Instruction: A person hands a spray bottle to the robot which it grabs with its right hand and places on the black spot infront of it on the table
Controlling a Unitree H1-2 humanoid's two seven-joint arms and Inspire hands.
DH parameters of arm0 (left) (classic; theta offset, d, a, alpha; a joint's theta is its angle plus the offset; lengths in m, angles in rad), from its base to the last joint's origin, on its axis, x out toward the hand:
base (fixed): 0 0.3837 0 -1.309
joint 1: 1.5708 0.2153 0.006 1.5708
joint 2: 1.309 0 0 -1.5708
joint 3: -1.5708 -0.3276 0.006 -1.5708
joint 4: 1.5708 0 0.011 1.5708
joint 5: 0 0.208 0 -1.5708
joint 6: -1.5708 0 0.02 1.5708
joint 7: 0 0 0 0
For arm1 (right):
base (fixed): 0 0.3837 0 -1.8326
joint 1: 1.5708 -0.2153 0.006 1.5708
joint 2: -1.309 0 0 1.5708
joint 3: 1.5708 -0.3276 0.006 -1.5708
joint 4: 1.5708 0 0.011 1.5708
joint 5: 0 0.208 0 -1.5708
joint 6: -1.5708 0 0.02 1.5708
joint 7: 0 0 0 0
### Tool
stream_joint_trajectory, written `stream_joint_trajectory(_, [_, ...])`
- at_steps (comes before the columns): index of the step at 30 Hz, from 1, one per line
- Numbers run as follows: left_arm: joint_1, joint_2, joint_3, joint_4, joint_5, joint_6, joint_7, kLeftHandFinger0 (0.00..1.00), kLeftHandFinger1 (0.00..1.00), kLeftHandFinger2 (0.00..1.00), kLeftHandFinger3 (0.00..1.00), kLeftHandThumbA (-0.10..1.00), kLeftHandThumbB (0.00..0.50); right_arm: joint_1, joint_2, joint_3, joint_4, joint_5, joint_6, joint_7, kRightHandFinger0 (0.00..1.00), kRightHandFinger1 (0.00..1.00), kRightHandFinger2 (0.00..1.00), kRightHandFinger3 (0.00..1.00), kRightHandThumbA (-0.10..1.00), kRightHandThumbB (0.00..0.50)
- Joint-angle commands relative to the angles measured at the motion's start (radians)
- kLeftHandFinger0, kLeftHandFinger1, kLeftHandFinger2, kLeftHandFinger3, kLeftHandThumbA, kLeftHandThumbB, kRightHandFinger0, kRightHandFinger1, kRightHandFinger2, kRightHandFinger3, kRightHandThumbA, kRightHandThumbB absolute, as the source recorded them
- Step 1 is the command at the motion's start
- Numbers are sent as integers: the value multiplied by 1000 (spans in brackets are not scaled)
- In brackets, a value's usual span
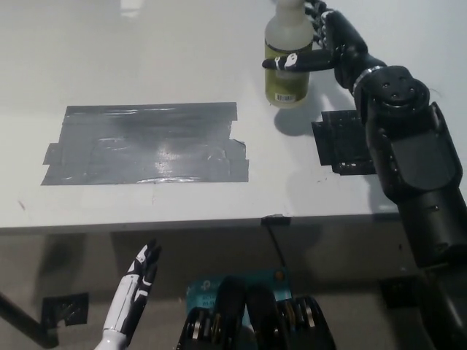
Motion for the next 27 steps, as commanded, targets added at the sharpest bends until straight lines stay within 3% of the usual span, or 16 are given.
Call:
stream_joint_trajectory(1, [-12,8,-6,-22,-6,-16,-5,1000,1000,1000,1000,1000,500,-83,-3,-1,24,7,-35,10,1000,1000,1000,1000,1000,365])
stream_joint_trajectory(11, [-13,11,-6,-20,-13,-15,-9,1000,1000,1000,1000,1000,500,-109,8,-2,88,11,-64,8,1000,1000,1000,1000,1000,332])
stream_joint_trajectory(13, [-14,11,-6,-18,-6,-16,-5,1000,1000,1000,1000,1000,500,-117,12,-7,109,14,-77,2,1000,1000,1000,1000,1000,346])
stream_joint_trajectory(14, [-13,11,-6,-22,-5,-14,-5,1000,1000,1000,1000,1000,500,-122,15,-11,124,18,-96,-1,1000,1000,1000,1000,1000,392])
stream_joint_trajectory(17, [-12,12,-4,-23,-4,-8,-4,1000,1000,1000,1000,1000,500,-129,21,-16,141,24,-112,-1,1000,1000,1000,1000,1000,403])
stream_joint_trajectory(22, [-12,13,-4,-20,2,-10,0,1000,1000,1000,1000,1000,500,-135,42,-38,126,43,-91,-15,1000,1000,1000,1000,1000,363])
stream_joint_trajectory(25, [-13,13,-4,-20,11,-13,6,1000,1000,1000,1000,1000,500,-131,66,-56,128,20,-149,-105,1000,1000,1000,1000,1000,336])
stream_joint_trajectory(26, [-15,13,-4,-20,12,-10,6,1000,1000,1000,1000,1000,500,-133,88,-86,133,11,-191,-195,744,728,851,1000,791,330])
stream_joint_trajectory(27, [-17,13,-3,-19,12,-8,6,1000,1000,1000,1000,1000,500,-132,96,-91,134,-6,-217,-245,508,455,513,721,710,293])
